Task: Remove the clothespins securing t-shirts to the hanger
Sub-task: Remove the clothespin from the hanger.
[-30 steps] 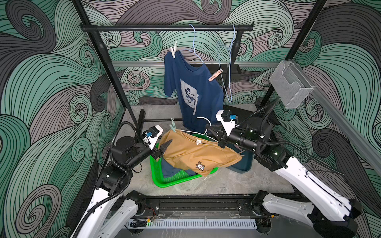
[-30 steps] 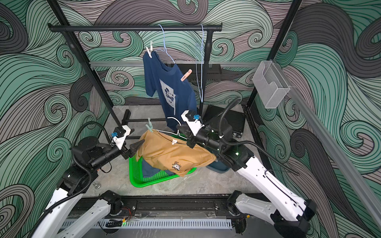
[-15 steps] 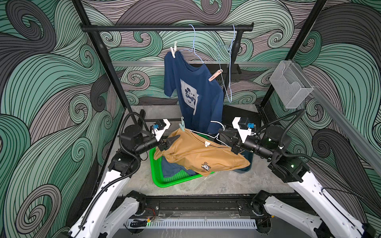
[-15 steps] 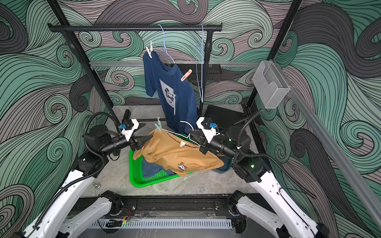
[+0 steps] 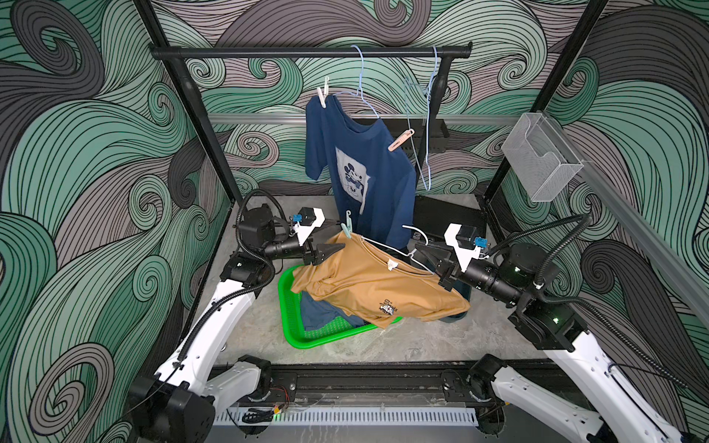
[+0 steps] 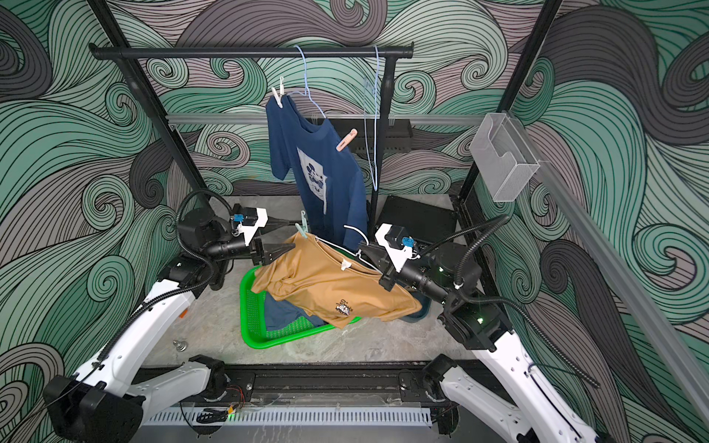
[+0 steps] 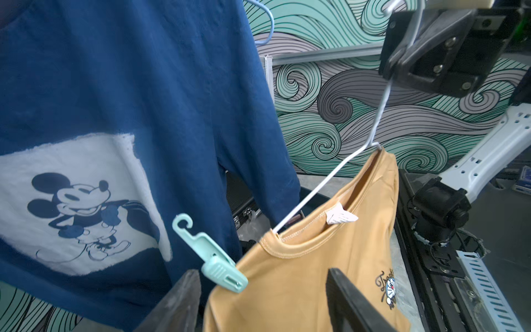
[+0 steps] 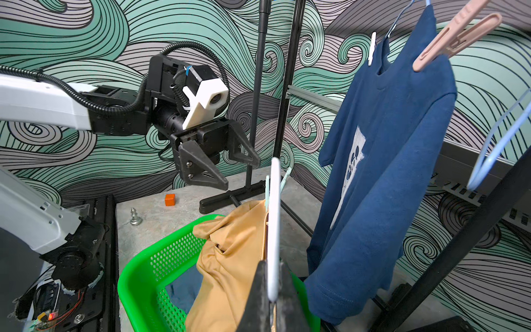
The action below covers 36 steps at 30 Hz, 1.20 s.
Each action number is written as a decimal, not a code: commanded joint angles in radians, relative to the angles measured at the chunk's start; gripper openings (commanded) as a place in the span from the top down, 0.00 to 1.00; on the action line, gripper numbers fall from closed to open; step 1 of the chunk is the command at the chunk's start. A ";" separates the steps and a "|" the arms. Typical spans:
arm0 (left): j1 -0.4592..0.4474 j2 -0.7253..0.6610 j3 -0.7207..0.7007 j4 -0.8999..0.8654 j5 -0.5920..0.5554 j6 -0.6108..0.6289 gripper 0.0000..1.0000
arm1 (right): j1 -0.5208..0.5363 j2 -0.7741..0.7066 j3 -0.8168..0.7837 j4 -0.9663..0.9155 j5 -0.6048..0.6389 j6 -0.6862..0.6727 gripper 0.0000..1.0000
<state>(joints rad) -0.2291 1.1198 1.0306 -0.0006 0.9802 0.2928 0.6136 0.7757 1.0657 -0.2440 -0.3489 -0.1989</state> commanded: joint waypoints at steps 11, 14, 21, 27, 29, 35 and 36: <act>0.133 0.246 0.237 -0.117 0.426 0.166 0.34 | -0.024 0.055 0.047 0.055 -0.028 -0.019 1.00; 0.150 0.336 0.361 -0.445 0.550 0.424 0.36 | -0.024 0.063 0.060 0.057 -0.036 -0.013 1.00; 0.187 0.571 0.626 -1.332 0.701 1.269 0.35 | -0.024 0.100 0.086 0.081 -0.075 -0.003 1.00; 0.189 0.736 0.799 -1.793 0.705 1.606 0.34 | -0.024 0.143 0.124 0.106 -0.116 -0.005 1.00; 0.189 0.717 0.778 -1.794 0.704 1.646 0.34 | -0.023 0.152 0.130 0.111 -0.123 -0.003 1.00; 0.189 0.694 0.757 -1.793 0.704 1.643 0.35 | -0.024 0.173 0.131 0.147 -0.140 0.004 1.00; 0.189 0.698 0.757 -1.793 0.704 1.638 0.36 | -0.023 0.175 0.131 0.154 -0.142 0.004 1.00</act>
<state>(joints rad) -0.0471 1.8336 1.7775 -1.5684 1.5410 1.8854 0.5953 0.9501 1.1667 -0.1631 -0.4709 -0.2020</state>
